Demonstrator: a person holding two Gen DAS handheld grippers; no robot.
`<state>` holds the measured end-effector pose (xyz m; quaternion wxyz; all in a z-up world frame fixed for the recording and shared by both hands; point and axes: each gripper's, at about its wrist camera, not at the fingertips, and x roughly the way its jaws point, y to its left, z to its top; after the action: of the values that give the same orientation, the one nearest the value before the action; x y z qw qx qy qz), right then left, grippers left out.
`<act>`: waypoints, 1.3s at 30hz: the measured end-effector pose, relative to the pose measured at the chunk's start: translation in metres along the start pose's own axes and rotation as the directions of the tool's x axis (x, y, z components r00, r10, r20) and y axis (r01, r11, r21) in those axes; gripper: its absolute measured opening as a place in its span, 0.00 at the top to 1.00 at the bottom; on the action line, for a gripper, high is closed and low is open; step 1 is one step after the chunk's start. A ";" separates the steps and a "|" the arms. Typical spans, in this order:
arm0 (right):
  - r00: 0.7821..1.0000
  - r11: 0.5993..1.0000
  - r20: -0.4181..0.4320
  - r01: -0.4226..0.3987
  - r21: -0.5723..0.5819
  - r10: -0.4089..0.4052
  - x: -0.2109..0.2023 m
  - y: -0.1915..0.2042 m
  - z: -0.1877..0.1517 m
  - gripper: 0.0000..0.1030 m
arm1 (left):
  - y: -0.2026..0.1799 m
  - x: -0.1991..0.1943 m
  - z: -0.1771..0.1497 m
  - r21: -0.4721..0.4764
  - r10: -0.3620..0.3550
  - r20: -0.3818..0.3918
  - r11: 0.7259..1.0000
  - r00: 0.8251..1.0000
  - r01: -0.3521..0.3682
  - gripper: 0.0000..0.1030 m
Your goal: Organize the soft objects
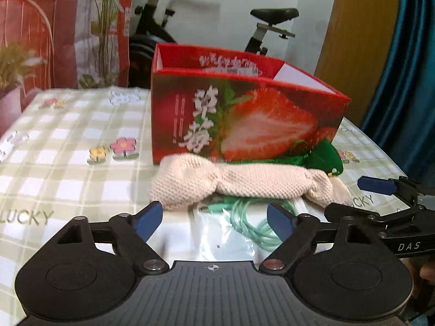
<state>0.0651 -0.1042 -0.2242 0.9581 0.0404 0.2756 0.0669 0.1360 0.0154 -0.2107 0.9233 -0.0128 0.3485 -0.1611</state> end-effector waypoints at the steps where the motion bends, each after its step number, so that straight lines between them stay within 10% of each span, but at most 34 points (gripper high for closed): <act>1: 1.000 1.000 -0.001 -0.009 -0.006 0.009 0.000 0.001 0.000 0.09 | 0.000 0.002 -0.001 -0.010 0.001 -0.010 1.000 1.000 -0.001 0.20; 12: 0.990 0.990 -0.065 -0.129 -0.059 0.125 0.012 0.010 -0.008 0.54 | 0.011 0.018 -0.012 -0.071 -0.027 -0.075 0.997 0.997 0.022 0.30; 30: 0.979 0.988 -0.153 -0.123 0.092 0.136 0.052 0.000 0.002 0.50 | 0.007 0.051 0.007 -0.053 -0.018 -0.095 0.998 0.995 0.013 0.30; 39: 0.976 0.985 -0.154 -0.138 0.101 0.153 0.042 -0.001 -0.005 0.56 | -0.003 0.043 -0.002 -0.053 -0.131 -0.113 0.991 0.985 0.125 0.40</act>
<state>0.0978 -0.0983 -0.2508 0.9224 0.0981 0.3512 0.1275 0.1645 -0.0006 -0.2390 0.8886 -0.0471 0.4037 -0.2125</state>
